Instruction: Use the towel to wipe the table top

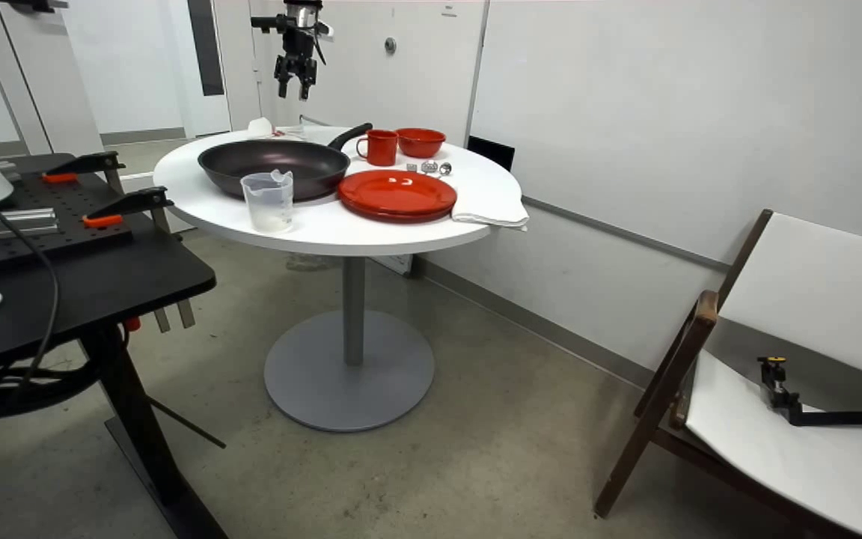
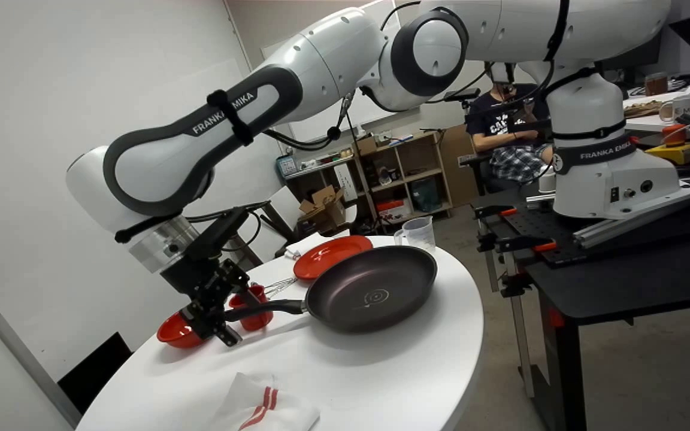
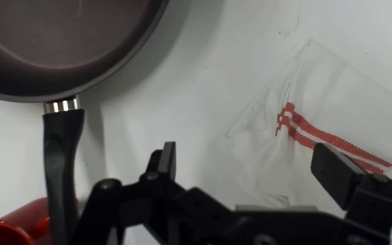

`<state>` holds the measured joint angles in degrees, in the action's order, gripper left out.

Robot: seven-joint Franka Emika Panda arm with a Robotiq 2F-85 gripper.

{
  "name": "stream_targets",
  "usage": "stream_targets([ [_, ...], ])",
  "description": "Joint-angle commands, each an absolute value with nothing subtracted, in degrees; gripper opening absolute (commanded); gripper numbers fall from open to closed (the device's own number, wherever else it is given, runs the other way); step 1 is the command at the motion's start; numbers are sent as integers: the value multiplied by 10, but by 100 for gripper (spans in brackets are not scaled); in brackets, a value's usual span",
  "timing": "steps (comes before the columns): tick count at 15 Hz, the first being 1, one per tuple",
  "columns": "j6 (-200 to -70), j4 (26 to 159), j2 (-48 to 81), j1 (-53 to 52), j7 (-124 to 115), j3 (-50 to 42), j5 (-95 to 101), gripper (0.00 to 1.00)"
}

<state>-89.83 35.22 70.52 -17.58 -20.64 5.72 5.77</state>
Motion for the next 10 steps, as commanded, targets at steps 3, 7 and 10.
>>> stream_targets([
  [3, -872, 375, 646, -142, -227, 46, 57, 100],
  [7, -882, 394, 614, -119, -262, 46, 49, 100],
  [10, -890, 424, 585, -94, -261, 55, 39, 100],
])
